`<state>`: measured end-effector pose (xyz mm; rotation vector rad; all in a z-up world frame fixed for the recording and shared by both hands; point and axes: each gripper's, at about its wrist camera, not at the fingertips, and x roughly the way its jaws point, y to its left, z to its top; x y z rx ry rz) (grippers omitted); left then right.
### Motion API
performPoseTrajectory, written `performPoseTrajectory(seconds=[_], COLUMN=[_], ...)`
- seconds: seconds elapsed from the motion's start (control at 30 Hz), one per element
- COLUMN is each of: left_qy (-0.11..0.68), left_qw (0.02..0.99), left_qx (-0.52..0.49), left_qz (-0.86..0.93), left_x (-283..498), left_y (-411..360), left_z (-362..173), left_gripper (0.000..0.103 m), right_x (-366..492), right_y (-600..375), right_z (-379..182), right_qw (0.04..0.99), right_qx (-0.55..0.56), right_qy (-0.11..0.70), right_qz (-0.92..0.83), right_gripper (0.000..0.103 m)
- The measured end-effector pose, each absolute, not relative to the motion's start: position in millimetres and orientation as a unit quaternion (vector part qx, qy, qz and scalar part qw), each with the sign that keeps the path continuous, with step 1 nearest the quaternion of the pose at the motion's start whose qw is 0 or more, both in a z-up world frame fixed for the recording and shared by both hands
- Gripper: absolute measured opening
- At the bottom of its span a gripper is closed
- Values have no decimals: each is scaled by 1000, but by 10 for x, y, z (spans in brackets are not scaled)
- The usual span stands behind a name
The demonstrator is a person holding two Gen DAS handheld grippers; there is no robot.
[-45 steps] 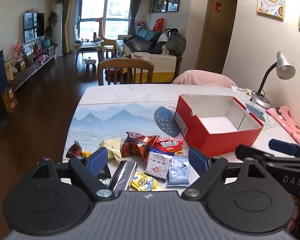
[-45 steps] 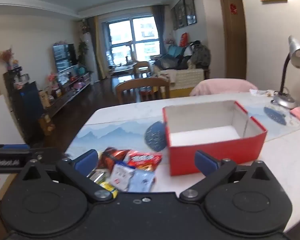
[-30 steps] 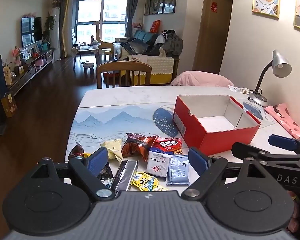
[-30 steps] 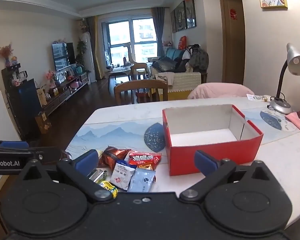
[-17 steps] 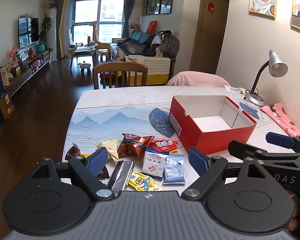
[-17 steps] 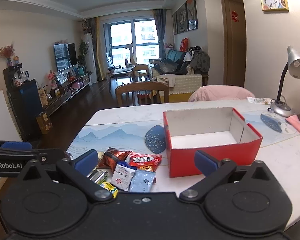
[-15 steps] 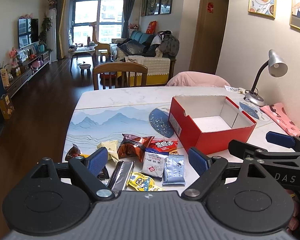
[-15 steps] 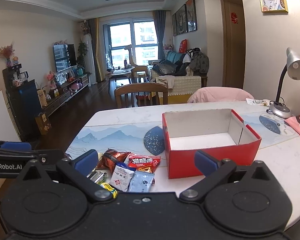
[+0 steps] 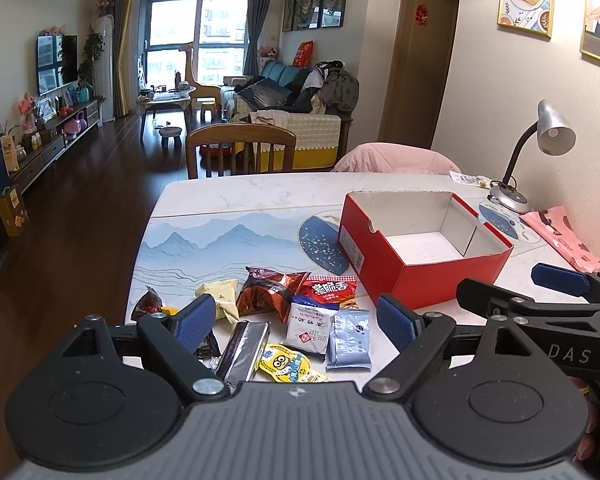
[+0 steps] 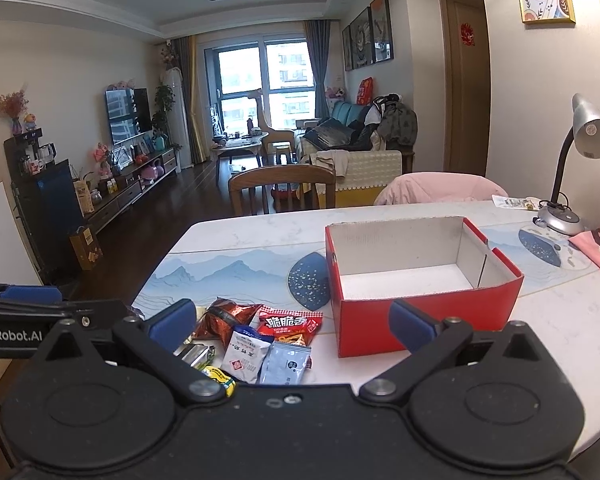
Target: Organize snacks
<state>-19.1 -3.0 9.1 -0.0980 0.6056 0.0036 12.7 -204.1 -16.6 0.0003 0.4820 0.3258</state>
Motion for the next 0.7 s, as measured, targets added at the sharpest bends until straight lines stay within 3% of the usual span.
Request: performPoseTrajectory(seconds=[0.7], left_qy=[297], left_qw=[954], left_qx=[-48], left_qz=[1], left_x=[-190], left_y=[-25], left_z=[100], left_gripper=[88], right_x=[122], right_y=[-2009], right_z=[-153], right_qw=[960], right_qx=[-3], right_qy=[231], right_qz=[156], right_gripper=[103])
